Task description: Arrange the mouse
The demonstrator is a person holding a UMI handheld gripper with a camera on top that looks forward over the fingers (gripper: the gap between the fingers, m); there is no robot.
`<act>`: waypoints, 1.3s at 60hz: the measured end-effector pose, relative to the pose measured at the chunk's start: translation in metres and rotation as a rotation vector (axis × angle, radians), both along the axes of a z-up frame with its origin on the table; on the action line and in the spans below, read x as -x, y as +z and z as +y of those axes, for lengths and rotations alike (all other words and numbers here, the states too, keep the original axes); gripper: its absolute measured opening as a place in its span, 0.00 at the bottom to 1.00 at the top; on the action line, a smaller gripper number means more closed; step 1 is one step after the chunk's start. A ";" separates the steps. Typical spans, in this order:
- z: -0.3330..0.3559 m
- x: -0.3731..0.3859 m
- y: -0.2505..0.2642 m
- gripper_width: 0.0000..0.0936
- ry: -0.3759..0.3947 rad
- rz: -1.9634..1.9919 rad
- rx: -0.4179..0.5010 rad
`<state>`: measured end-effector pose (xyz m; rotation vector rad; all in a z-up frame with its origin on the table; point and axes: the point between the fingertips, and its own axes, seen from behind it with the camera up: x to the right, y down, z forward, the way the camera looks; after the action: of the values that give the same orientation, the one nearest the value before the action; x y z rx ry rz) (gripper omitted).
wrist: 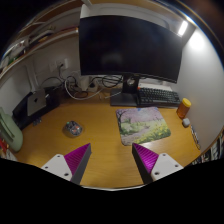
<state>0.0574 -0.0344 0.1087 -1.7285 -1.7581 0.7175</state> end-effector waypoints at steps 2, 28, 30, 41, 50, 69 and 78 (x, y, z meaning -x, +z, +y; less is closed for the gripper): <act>-0.005 0.001 -0.002 0.92 0.005 0.000 0.003; -0.136 0.000 -0.019 0.92 0.076 0.034 0.054; -0.143 0.001 -0.022 0.91 0.075 0.040 0.059; -0.159 0.020 -0.046 0.91 0.069 0.071 0.038; -0.161 0.047 -0.070 0.91 0.065 0.092 0.029; -0.152 0.112 -0.116 0.91 0.040 0.092 0.008; -0.153 0.138 -0.119 0.92 0.059 0.105 0.006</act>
<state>-0.0809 -0.1869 -0.0106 -1.6190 -1.7431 0.8244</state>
